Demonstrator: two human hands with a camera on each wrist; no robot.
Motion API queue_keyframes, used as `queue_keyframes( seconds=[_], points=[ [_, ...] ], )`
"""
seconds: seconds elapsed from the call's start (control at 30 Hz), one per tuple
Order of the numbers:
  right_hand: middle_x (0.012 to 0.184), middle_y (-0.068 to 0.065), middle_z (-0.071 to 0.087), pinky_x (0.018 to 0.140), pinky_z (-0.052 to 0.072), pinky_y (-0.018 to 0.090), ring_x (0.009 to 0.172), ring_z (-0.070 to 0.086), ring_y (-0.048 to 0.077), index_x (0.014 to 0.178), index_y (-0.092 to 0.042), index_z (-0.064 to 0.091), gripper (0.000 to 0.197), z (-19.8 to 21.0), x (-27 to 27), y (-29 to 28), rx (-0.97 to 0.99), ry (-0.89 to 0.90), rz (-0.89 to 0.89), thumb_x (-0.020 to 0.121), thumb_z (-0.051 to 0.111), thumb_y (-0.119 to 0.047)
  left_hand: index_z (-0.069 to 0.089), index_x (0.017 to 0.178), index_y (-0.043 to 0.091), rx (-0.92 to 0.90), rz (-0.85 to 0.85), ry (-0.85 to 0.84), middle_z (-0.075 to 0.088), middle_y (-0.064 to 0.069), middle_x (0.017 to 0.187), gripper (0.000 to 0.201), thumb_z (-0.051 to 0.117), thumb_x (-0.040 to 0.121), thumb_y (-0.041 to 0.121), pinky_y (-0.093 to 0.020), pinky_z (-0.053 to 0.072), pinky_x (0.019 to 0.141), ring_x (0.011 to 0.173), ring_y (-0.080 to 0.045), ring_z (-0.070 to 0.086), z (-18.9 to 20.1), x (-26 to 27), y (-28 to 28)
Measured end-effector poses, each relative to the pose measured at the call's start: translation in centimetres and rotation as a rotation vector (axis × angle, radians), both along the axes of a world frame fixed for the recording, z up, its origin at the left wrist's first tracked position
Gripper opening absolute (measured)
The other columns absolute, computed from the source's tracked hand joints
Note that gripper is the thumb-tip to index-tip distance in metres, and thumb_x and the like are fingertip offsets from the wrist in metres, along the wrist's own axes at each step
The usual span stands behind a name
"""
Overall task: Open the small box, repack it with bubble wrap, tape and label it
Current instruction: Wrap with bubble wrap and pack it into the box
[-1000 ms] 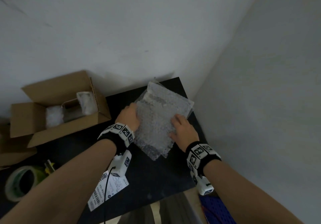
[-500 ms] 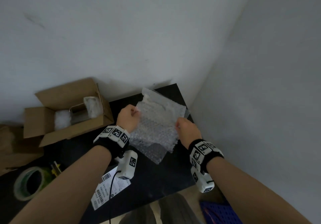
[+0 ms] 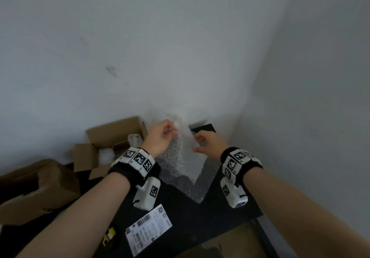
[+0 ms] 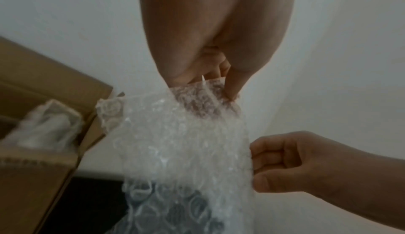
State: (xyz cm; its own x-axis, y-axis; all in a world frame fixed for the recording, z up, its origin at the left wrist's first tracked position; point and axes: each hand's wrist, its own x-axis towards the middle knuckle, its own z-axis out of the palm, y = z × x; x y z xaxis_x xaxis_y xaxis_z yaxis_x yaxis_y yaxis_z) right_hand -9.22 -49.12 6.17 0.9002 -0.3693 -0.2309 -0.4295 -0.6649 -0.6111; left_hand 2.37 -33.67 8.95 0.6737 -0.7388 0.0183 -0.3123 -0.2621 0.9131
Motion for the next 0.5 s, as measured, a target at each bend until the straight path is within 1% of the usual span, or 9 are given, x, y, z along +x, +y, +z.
queue_keyframes(
  seconds=[0.07, 0.1, 0.17, 0.2, 0.23, 0.3, 0.37, 0.43, 0.5],
  points=[
    [0.107, 0.004, 0.064, 0.081, 0.047, 0.026, 0.094, 0.06, 0.017, 0.111, -0.011, 0.062, 0.036, 1.1, 0.6, 0.9, 0.02, -0.027, -0.011, 0.08, 0.073, -0.025, 0.051, 0.075, 0.019, -0.027, -0.006, -0.032, 0.061, 0.003, 0.076, 0.025, 0.055, 0.09, 0.0, -0.016, 0.046, 0.073, 0.074, -0.007, 0.06, 1.3, 0.6, 0.8],
    [0.1, 0.005, 0.065, 0.076, 0.047, 0.027, 0.087, 0.059, 0.017, 0.104, -0.009, 0.064, 0.03, 1.6, 0.8, 1.4, 0.022, -0.045, -0.023, 0.08, 0.073, -0.024, 0.051, 0.075, 0.02, -0.035, -0.005, -0.041, 0.061, 0.004, 0.076, 0.026, 0.055, 0.09, -0.001, -0.015, 0.046, 0.072, 0.072, -0.003, 0.06, 1.8, 1.0, 1.3],
    [0.083, 0.007, 0.061, 0.066, 0.041, 0.025, 0.074, 0.053, 0.015, 0.091, -0.001, 0.064, 0.024, 2.7, 1.3, 2.5, 0.002, -0.098, -0.031, 0.082, 0.071, -0.022, 0.051, 0.077, 0.02, -0.059, 0.004, -0.031, 0.062, 0.002, 0.076, 0.027, 0.055, 0.089, -0.003, -0.017, 0.046, 0.073, 0.067, 0.003, 0.062, 2.6, 2.0, 2.3],
    [0.079, 0.008, 0.059, 0.063, 0.038, 0.024, 0.071, 0.05, 0.015, 0.088, 0.002, 0.063, 0.023, 3.3, 1.6, 3.0, -0.003, -0.128, -0.034, 0.084, 0.069, -0.02, 0.051, 0.08, 0.02, -0.054, 0.016, -0.032, 0.063, 0.001, 0.076, 0.024, 0.055, 0.09, -0.002, -0.02, 0.047, 0.075, 0.067, 0.003, 0.063, 3.1, 2.6, 2.9],
    [0.08, 0.009, 0.06, 0.062, 0.038, 0.024, 0.072, 0.05, 0.016, 0.087, 0.002, 0.063, 0.021, 4.0, 1.9, 3.5, -0.002, -0.157, -0.039, 0.086, 0.066, -0.019, 0.051, 0.084, 0.018, -0.038, 0.039, -0.057, 0.063, 0.0, 0.076, 0.02, 0.055, 0.09, -0.001, -0.024, 0.048, 0.078, 0.071, -0.002, 0.065, 3.5, 3.1, 3.5],
    [0.09, 0.012, 0.066, 0.07, 0.043, 0.025, 0.078, 0.053, 0.017, 0.09, -0.001, 0.065, 0.016, 5.3, 2.7, 4.5, -0.011, -0.207, -0.042, 0.088, 0.063, -0.016, 0.05, 0.095, 0.017, -0.011, 0.123, -0.157, 0.062, -0.001, 0.083, 0.017, 0.058, 0.089, 0.003, -0.029, 0.048, 0.081, 0.083, -0.015, 0.063, 4.4, 4.2, 5.0],
    [0.093, 0.011, 0.067, 0.076, 0.046, 0.029, 0.081, 0.055, 0.018, 0.091, -0.003, 0.066, 0.013, 6.3, 3.7, 5.7, -0.035, -0.253, -0.057, 0.087, 0.063, -0.015, 0.049, 0.096, 0.016, -0.015, 0.216, -0.277, 0.057, 0.0, 0.094, 0.019, 0.057, 0.087, 0.001, -0.029, 0.046, 0.085, 0.094, -0.018, 0.058, 5.1, 5.1, 6.8],
    [0.09, 0.009, 0.067, 0.077, 0.048, 0.032, 0.081, 0.058, 0.019, 0.09, -0.004, 0.066, 0.01, 7.0, 4.8, 6.9, -0.01, -0.305, -0.087, 0.086, 0.065, -0.014, 0.051, 0.093, 0.017, 0.002, 0.255, -0.412, 0.054, 0.0, 0.105, 0.021, 0.053, 0.086, -0.002, -0.026, 0.041, 0.09, 0.105, -0.018, 0.053, 5.5, 5.6, 8.7],
    [0.086, 0.006, 0.064, 0.074, 0.046, 0.028, 0.08, 0.058, 0.018, 0.091, -0.004, 0.066, 0.01, 7.7, 6.1, 8.4, 0.012, -0.331, -0.086, 0.086, 0.066, -0.013, 0.058, 0.095, 0.018, 0.058, 0.228, -0.522, 0.051, -0.002, 0.118, 0.022, 0.052, 0.086, -0.002, -0.021, 0.033, 0.094, 0.116, -0.019, 0.046, 5.5, 6.2, 10.6]
  ],
)
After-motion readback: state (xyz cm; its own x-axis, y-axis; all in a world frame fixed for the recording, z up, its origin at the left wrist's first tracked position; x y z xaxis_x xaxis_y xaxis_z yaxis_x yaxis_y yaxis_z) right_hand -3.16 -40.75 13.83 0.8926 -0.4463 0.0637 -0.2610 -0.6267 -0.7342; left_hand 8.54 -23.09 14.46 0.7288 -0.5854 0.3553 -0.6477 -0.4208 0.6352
